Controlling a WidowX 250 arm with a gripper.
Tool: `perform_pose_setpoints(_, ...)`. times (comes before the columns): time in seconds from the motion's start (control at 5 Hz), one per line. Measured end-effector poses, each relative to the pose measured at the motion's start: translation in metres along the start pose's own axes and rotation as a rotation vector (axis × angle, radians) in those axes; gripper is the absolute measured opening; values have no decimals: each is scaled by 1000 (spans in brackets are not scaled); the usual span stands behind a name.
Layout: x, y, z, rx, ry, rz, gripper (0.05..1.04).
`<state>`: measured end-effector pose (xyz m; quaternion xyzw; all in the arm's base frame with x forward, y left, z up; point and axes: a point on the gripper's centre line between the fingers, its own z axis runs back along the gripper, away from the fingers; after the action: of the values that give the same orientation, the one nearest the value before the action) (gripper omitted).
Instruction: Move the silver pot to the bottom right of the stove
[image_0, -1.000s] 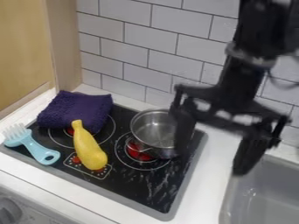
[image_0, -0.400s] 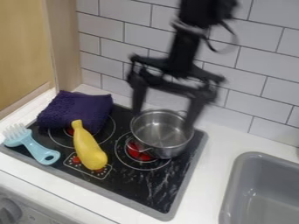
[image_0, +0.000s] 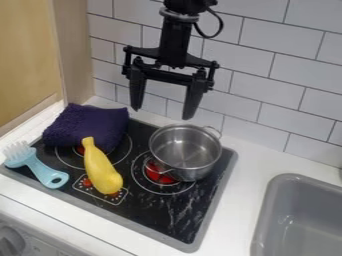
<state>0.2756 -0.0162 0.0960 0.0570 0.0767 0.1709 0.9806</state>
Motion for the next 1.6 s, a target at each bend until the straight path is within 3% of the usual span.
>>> perform_pose_setpoints(0.4,37,4,-35,-40,-67,-88,999)
perform_pose_setpoints(0.6,43,9,-44,-38,-114,-154,999)
perform_pose_setpoints(0.8,53,17,-56,-96,-116,-141,999)
perform_pose_setpoints(1.2,51,10,-75,-146,-105,-188,999)
perform_pose_setpoints(1.4,46,7,-80,-147,-98,-213,999)
perform_pose_setpoints(1.6,46,5,-80,-143,-101,-223,936)
